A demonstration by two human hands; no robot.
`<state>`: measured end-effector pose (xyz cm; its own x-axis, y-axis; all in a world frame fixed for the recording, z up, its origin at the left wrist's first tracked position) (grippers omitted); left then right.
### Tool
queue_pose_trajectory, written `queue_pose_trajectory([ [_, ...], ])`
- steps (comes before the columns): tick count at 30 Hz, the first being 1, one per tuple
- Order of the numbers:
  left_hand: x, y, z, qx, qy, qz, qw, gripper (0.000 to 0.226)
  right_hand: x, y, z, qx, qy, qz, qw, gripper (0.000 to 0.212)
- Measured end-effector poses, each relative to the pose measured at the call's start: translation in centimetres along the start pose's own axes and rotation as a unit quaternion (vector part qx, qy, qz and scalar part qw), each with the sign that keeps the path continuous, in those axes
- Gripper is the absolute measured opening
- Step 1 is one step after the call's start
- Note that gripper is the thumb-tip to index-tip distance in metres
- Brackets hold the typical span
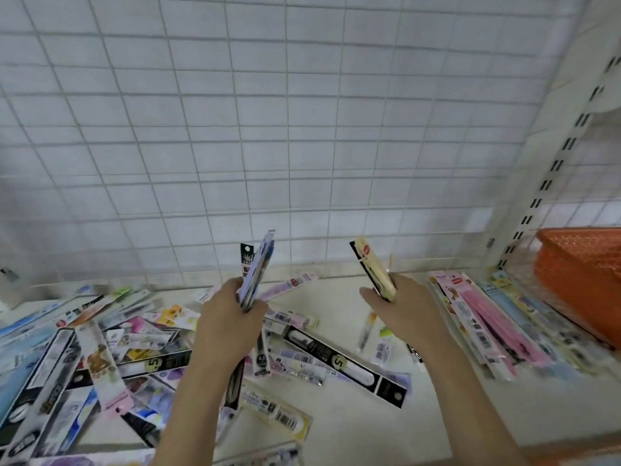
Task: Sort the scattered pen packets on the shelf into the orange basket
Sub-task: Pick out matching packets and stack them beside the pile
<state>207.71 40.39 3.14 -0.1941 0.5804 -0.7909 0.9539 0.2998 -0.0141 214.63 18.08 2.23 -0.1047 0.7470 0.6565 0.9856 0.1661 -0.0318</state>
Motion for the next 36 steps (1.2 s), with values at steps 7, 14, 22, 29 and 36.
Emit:
queue_pose_trajectory([
  [7, 0.4, -0.6, -0.5, 0.010, -0.023, 0.034, 0.999, 0.006, -0.4, -2.6, 0.4, -0.008, -0.003, 0.047, 0.999, 0.025],
  [14, 0.9, -1.6, -1.0, 0.021, -0.004, 0.084, 0.996, 0.016, -2.1, -4.2, -0.5, 0.007, -0.087, 0.156, 0.984, 0.025],
  [22, 0.4, -1.7, -1.6, 0.014, -0.010, 0.100, 0.995, 0.025, -2.7, -1.6, -0.9, 0.006, 0.015, 0.105, 0.994, 0.015],
  [29, -1.5, -2.6, 0.8, 0.015, -0.071, 0.069, 0.995, 0.019, -4.0, 1.1, -1.5, 0.013, -0.084, 0.127, 0.988, 0.039],
  [36, -2.4, -3.3, 2.1, -0.011, 0.011, 0.013, 1.000, 0.015, -4.4, 2.8, 0.5, 0.112, -0.087, 0.095, 0.985, 0.025],
])
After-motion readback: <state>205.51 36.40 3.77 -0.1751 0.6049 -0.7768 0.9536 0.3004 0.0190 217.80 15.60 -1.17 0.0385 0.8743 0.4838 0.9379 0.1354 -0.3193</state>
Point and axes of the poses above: each hand's wrist, its own y-axis towards the middle knuckle, its own z-axis out of the palm, x = y × z, the point moved 1 cm from there along y, towards the middle knuckle, and after that the axes turned 10 degrees about x, right-handed, at the moved point
